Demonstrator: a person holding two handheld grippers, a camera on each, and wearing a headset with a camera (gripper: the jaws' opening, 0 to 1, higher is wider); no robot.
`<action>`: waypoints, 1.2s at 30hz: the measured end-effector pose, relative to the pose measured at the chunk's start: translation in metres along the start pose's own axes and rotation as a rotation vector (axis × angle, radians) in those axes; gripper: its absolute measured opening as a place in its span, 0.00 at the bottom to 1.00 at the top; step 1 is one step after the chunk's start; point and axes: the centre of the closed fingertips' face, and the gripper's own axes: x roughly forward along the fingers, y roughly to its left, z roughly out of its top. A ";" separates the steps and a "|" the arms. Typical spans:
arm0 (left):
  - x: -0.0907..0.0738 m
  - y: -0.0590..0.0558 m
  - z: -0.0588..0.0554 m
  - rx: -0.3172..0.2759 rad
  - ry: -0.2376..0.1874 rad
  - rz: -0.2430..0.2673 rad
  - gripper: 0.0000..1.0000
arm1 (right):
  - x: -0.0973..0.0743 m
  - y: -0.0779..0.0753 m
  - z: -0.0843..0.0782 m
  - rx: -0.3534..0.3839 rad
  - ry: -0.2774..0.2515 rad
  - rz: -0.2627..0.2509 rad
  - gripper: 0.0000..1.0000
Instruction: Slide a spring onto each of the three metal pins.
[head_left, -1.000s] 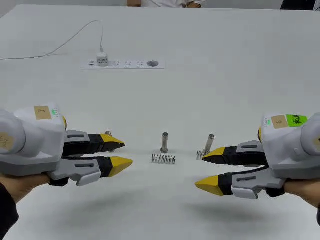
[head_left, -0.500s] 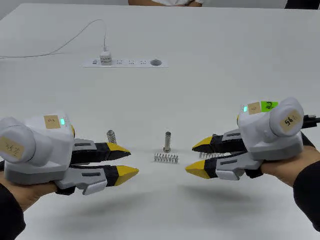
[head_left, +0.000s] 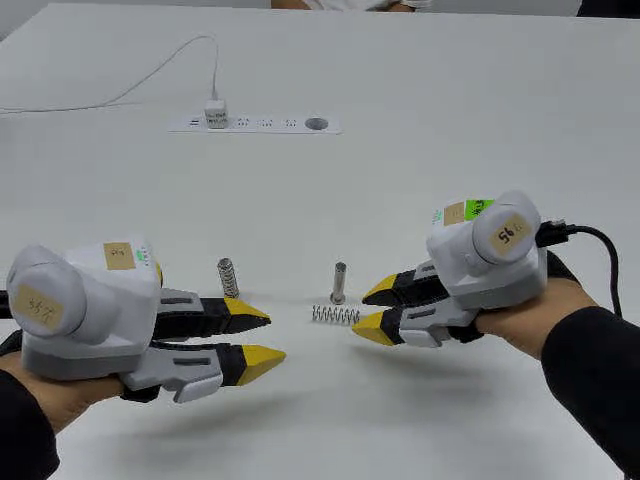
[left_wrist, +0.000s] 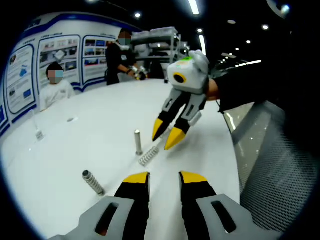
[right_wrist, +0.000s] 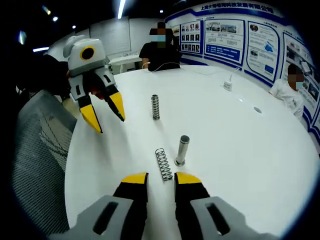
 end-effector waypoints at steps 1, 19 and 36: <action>0.000 0.000 0.000 -0.002 -0.001 -0.001 0.24 | 0.001 -0.001 -0.001 -0.002 0.006 -0.001 0.21; 0.000 -0.002 -0.002 -0.010 0.003 -0.008 0.23 | 0.019 -0.002 -0.006 -0.062 0.091 0.028 0.16; 0.003 -0.001 -0.001 -0.003 0.011 -0.016 0.23 | 0.013 0.004 -0.016 -0.078 0.110 0.044 0.12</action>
